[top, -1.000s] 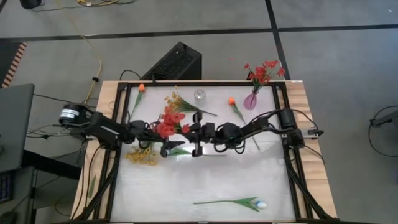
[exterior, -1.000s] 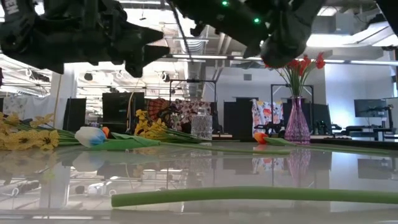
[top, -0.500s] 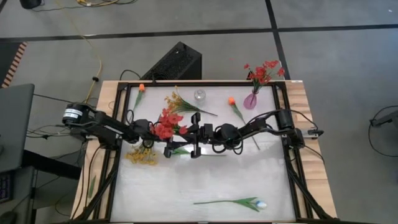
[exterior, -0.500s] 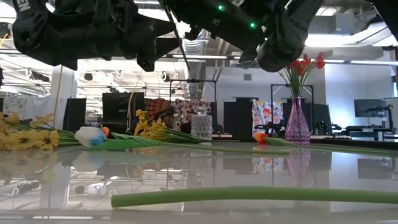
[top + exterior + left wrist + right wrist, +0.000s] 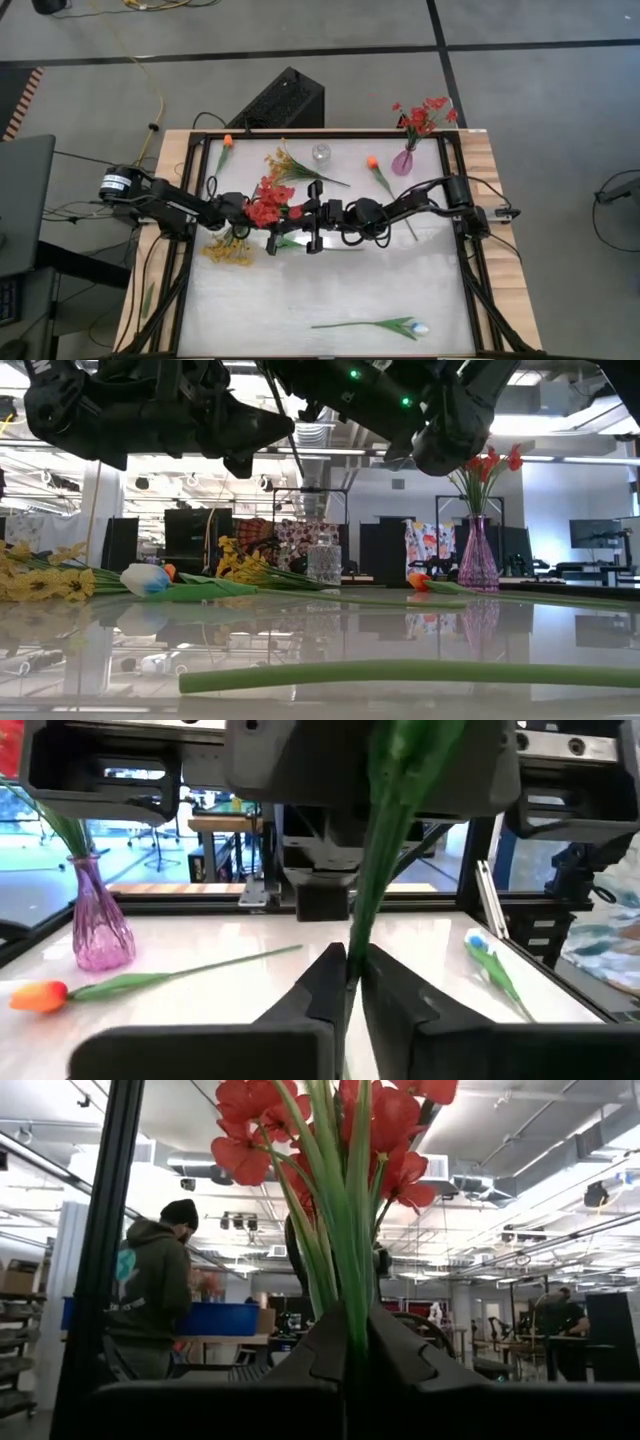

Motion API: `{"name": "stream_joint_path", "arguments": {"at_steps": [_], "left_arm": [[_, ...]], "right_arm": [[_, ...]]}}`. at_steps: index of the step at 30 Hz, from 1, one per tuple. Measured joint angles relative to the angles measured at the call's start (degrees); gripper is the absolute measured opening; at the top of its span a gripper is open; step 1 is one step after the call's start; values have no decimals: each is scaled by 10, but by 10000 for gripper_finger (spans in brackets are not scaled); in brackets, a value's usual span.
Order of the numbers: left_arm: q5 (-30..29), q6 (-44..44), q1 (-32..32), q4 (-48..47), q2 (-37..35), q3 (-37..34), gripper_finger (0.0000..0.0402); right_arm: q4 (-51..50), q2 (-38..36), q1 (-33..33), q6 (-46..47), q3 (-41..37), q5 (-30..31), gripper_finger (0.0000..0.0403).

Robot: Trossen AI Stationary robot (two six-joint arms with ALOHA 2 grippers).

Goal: Sort flowers into vase by color
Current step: Put the red flowers into the purple vase

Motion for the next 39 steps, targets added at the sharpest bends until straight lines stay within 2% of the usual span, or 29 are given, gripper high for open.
{"name": "stream_joint_path", "arguments": {"at_steps": [5, 13, 16, 21, 24, 26, 34, 39], "left_arm": [[-1, 6, 0, -71, -45, 0, 3], [-73, 34, 0, -309, -202, 0, 1], [-91, 33, 0, -383, -255, -1, 1], [-134, 32, 0, -461, -317, -1, 0], [-136, 32, 1, -482, -334, -1, 0], [-134, 32, 1, -480, -335, -1, 0], [-128, 15, 1, -461, -286, -1, 0], [-134, 9, 1, -459, -271, -1, 0]], "right_arm": [[-3, -1, 0, -1, 0, 0, 71], [-32, -6, -5, -6, 0, 0, 135], [-112, -30, -15, 13, 0, 0, 172], [-331, -96, -36, 21, 0, -7, 245], [-415, -123, -38, -8, 0, -11, 276], [-430, -127, -37, -19, 0, -11, 288], [-343, -79, -40, -17, 0, 15, 293], [-339, -76, -38, -17, 1, 15, 289]]}}
